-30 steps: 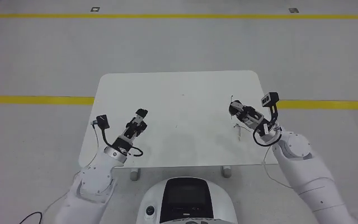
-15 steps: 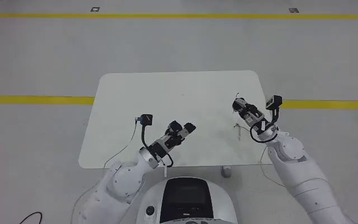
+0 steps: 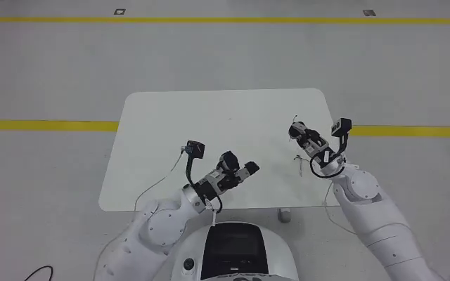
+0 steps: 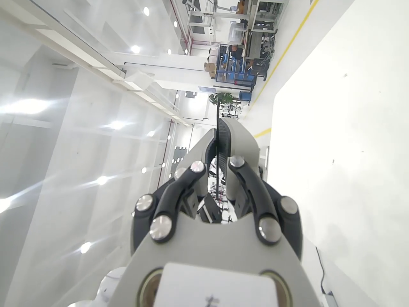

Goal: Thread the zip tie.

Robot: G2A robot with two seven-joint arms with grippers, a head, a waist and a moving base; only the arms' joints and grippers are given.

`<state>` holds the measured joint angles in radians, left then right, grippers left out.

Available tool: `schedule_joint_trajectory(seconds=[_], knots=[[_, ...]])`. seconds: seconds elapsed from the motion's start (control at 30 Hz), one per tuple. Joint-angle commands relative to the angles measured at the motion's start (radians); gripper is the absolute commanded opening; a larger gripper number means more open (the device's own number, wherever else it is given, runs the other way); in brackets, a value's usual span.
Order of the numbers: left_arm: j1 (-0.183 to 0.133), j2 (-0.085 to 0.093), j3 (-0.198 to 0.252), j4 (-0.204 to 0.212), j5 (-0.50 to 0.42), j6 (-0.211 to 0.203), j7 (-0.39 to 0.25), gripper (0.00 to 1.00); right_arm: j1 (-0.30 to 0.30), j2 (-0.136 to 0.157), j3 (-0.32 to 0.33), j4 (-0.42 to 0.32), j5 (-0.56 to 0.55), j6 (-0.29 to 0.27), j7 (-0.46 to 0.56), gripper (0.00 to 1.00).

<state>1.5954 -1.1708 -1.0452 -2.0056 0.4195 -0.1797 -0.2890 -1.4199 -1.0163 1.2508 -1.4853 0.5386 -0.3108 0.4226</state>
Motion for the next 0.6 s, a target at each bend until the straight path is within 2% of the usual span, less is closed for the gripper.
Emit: schedule_joint_trajectory(seconds=[0.0, 0.07, 0.2, 0.3, 0.4, 0.57], knots=[[-0.023, -0.002, 0.033, 0.0, 0.073, 0.003, -0.018, 1.0, -0.001, -0.004, -0.008, 0.0, -0.024, 0.005, -0.016, 0.0], [-0.047, -0.004, 0.069, 0.004, 0.144, 0.012, -0.035, 1.0, -0.002, -0.007, -0.015, 0.003, -0.043, 0.009, -0.033, 0.0], [-0.085, -0.011, 0.135, 0.018, 0.231, 0.02, -0.049, 1.0, -0.01, -0.015, -0.022, 0.009, -0.045, 0.011, -0.049, 0.0], [-0.104, -0.014, 0.165, 0.03, 0.29, 0.044, -0.052, 1.0, -0.014, -0.019, -0.022, 0.009, -0.047, 0.014, -0.053, 0.0], [-0.115, -0.014, 0.179, 0.035, 0.353, 0.063, -0.046, 1.0, -0.016, -0.022, -0.02, 0.009, -0.046, 0.018, -0.057, 0.0], [-0.115, -0.014, 0.179, 0.035, 0.353, 0.063, -0.046, 1.0, -0.015, -0.024, -0.014, 0.01, -0.049, 0.023, -0.064, 0.0]])
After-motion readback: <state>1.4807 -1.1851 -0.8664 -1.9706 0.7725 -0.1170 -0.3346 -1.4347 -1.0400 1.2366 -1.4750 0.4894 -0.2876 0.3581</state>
